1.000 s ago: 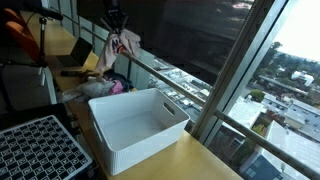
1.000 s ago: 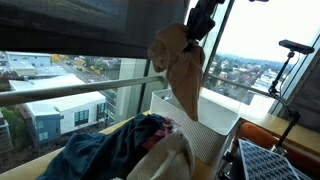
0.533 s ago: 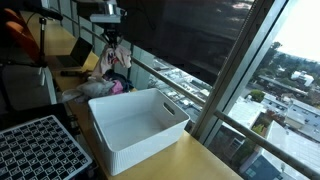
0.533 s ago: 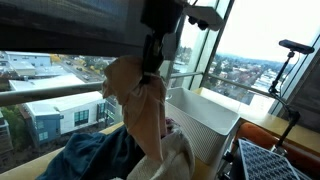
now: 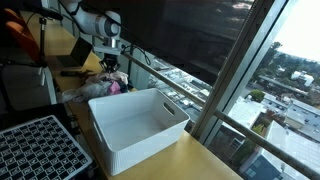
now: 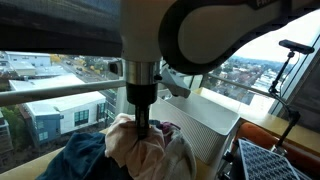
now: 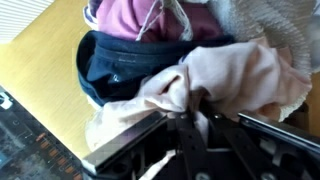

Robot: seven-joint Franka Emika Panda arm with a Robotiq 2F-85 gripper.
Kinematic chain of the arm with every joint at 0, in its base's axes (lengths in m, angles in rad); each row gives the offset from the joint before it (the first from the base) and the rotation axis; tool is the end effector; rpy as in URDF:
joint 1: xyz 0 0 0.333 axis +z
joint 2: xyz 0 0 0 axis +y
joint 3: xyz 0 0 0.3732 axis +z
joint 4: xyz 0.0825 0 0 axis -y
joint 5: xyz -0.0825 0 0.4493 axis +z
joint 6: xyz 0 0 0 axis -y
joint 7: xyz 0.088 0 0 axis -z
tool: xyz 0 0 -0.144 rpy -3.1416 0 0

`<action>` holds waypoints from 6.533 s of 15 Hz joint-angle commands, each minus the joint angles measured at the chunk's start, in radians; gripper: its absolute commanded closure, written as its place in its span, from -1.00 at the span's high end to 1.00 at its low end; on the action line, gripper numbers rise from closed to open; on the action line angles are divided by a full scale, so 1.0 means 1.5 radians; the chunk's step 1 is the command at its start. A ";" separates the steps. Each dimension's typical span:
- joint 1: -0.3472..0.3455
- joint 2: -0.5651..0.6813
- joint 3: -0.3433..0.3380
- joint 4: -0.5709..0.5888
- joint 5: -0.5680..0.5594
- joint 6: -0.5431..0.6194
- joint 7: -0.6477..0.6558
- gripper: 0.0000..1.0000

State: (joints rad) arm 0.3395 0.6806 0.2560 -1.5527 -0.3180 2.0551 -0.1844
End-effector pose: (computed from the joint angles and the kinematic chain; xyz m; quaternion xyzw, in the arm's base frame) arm 0.6644 0.3886 0.2155 0.8951 0.4365 -0.0621 0.0667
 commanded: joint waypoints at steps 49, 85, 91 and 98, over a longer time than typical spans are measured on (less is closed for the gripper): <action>0.082 0.075 -0.029 0.015 0.019 0.026 0.089 1.00; -0.019 -0.422 -0.015 -0.178 0.109 -0.041 0.179 -1.00; -0.102 -0.570 -0.058 -0.404 0.145 0.040 0.196 -1.00; -0.221 -0.546 -0.155 -0.544 0.113 0.194 0.180 -1.00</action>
State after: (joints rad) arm 0.0606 -0.1625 0.0708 -2.3315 -0.1350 2.2675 0.1010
